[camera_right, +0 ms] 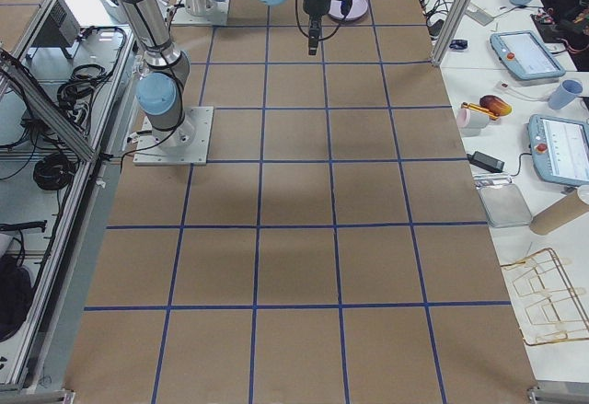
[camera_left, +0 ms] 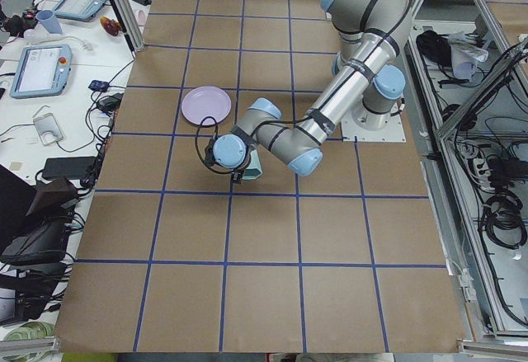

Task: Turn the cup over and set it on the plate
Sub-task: 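Close the left gripper on the green mug's rim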

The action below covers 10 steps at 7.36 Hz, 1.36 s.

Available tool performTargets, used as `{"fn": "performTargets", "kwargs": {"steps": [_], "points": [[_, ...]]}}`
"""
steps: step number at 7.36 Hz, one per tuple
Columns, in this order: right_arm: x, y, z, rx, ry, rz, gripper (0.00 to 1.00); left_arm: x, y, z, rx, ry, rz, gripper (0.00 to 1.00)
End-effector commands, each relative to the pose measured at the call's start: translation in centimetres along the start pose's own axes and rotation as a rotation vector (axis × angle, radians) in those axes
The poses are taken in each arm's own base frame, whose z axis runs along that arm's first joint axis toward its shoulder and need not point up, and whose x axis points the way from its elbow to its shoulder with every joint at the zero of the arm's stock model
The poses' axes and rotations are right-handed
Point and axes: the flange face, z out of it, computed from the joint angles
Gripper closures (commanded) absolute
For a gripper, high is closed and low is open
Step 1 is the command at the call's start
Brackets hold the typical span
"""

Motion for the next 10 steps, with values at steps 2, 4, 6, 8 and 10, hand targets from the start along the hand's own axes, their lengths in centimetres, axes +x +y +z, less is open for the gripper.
{"fn": "performTargets", "kwargs": {"steps": [2,4,6,8,10], "points": [[0.0,0.0,0.1,-0.002,0.000,0.000,0.00,-1.4,-0.4,3.2,0.014,0.077,-0.026,0.00],[0.0,0.0,0.0,0.000,0.000,0.000,0.00,-1.3,-0.5,3.5,0.021,0.098,-0.057,0.02],[0.0,0.0,0.0,0.000,0.000,0.000,0.00,-0.8,0.0,4.4,-0.009,0.143,-0.120,0.25],[0.0,0.0,0.1,-0.002,-0.001,0.000,0.00,-0.4,0.1,3.9,-0.015,0.149,-0.152,0.78],[0.0,0.0,0.0,0.000,0.000,0.000,0.00,0.1,0.0,2.3,-0.003,0.120,-0.148,1.00]]}}
